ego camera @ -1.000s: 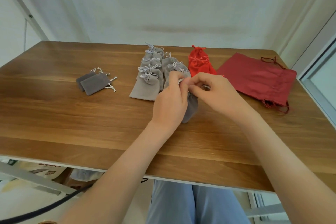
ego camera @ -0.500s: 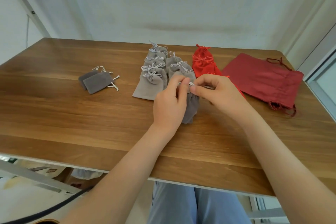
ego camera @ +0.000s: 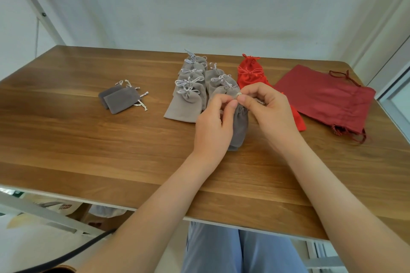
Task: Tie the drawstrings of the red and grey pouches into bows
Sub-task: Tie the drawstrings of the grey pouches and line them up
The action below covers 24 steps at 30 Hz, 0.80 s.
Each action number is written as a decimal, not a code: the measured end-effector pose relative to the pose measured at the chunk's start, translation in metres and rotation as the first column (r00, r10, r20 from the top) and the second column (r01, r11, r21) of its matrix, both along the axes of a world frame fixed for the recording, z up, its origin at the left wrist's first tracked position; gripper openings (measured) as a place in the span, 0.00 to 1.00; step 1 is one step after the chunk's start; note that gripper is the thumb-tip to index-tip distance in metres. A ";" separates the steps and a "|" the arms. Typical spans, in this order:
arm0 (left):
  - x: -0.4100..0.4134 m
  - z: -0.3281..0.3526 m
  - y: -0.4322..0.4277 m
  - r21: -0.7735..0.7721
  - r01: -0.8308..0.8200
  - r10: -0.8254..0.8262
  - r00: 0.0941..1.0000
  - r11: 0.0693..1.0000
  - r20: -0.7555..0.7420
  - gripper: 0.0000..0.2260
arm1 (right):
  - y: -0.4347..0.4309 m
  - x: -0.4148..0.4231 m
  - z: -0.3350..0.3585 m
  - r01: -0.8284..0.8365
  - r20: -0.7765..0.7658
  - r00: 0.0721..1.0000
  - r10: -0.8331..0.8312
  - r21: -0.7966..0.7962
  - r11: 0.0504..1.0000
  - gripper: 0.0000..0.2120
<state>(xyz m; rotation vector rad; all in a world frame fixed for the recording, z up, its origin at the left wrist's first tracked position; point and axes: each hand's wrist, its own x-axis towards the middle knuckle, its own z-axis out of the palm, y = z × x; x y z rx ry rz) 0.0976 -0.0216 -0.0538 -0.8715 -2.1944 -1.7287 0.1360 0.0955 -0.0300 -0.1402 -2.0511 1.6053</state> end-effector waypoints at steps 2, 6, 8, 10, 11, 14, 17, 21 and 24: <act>-0.002 -0.001 0.000 0.019 0.047 -0.049 0.996 0.999 0.073 0.03 | 0.000 0.000 0.000 0.007 -0.018 1.000 -0.006 0.025 1.000 0.06; -0.005 0.000 -0.001 0.077 0.135 -0.150 0.957 0.988 0.246 0.08 | 0.001 0.000 -0.001 -0.014 -0.035 0.999 0.017 0.097 0.995 0.06; -0.005 0.001 -0.001 0.096 0.161 -0.182 0.943 0.982 0.280 0.10 | 0.003 0.001 -0.001 -0.022 -0.040 0.999 0.028 0.130 0.991 0.07; -0.005 0.002 -0.001 0.113 0.175 -0.202 0.929 0.978 0.309 0.10 | 0.006 0.000 -0.002 -0.022 -0.043 0.999 0.032 0.219 0.976 0.09; -0.005 0.002 -0.001 0.114 0.175 -0.204 0.923 0.978 0.326 0.10 | 0.007 0.000 -0.003 -0.017 -0.045 0.998 0.031 0.279 0.960 0.09; -0.004 0.005 -0.002 0.130 0.180 -0.217 0.898 0.975 0.383 0.10 | 0.009 -0.001 -0.005 -0.020 -0.045 0.998 0.038 0.348 0.937 0.10; -0.005 0.006 -0.001 0.147 0.174 -0.221 0.881 0.974 0.418 0.09 | 0.008 -0.001 -0.004 -0.037 -0.043 0.998 0.051 0.269 0.962 0.06; -0.008 0.003 0.000 0.129 0.201 -0.238 0.878 0.971 0.416 0.05 | 0.005 -0.002 -0.006 -0.110 -0.044 0.993 0.110 -0.001 0.994 0.07; -0.008 -0.001 0.000 0.006 0.202 -0.196 0.944 0.979 0.267 0.03 | 0.007 -0.002 -0.009 -0.135 -0.042 0.990 0.133 -0.057 0.989 0.05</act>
